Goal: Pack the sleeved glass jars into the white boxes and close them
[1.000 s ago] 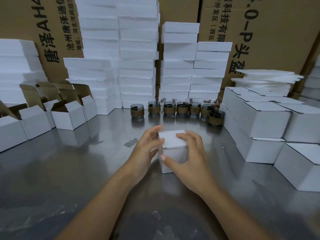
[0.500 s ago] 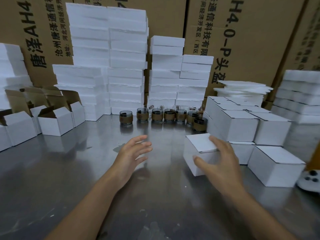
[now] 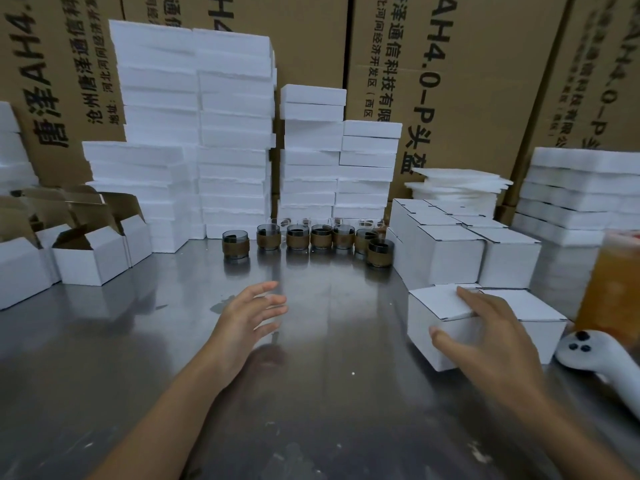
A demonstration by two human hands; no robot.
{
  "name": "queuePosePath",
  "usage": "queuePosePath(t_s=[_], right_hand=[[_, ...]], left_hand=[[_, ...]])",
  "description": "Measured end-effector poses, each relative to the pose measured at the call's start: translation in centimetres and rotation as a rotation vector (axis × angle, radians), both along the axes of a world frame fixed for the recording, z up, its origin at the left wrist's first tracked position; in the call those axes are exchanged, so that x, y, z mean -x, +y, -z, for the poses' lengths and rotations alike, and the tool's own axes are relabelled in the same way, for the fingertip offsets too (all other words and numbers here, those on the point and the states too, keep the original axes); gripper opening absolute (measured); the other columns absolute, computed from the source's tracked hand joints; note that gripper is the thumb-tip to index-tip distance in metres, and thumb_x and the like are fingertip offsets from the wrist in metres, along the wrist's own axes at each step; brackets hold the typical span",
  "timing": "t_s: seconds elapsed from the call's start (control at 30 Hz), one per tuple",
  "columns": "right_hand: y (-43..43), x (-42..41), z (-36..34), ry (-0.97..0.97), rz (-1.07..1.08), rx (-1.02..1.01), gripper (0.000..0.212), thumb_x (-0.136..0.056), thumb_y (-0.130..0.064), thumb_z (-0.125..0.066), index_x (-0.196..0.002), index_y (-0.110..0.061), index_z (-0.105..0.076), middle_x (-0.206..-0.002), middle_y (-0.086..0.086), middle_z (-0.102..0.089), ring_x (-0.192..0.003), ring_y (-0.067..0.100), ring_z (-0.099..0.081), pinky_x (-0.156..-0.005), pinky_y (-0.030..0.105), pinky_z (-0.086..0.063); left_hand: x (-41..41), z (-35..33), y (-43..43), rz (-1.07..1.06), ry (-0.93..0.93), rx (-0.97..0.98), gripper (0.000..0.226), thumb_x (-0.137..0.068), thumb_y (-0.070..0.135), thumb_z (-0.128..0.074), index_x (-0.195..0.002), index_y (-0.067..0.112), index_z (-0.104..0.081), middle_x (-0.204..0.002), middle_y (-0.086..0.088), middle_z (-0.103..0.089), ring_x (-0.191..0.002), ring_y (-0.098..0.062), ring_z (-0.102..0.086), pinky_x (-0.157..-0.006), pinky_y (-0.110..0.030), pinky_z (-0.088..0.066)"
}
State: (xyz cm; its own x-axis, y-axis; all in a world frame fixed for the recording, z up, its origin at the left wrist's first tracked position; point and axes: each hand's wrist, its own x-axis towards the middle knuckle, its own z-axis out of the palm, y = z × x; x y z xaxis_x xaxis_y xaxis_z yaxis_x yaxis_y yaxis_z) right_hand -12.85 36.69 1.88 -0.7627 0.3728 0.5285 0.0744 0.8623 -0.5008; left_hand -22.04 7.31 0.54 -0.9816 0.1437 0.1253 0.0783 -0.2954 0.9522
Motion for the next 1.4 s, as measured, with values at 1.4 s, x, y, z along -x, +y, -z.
queuePosePath(t_s=[1.4], right_hand=[[-14.9,10.1,1.6,-0.142,-0.418,-0.158,0.032,-0.09,-0.034,-0.054,-0.122,-0.027,-0.052,-0.121,-0.007,-0.054,-0.114,0.012,-0.046,-0.096,0.03,-0.038]], left_hand=[[3.1,0.5,-2.3,-0.45,-0.044,0.016,0.018,-0.09,0.005,-0.052,-0.091,0.021,-0.06,-0.086,-0.002,-0.061,-0.078,-0.012,-0.06,-0.069,-0.021,-0.046]])
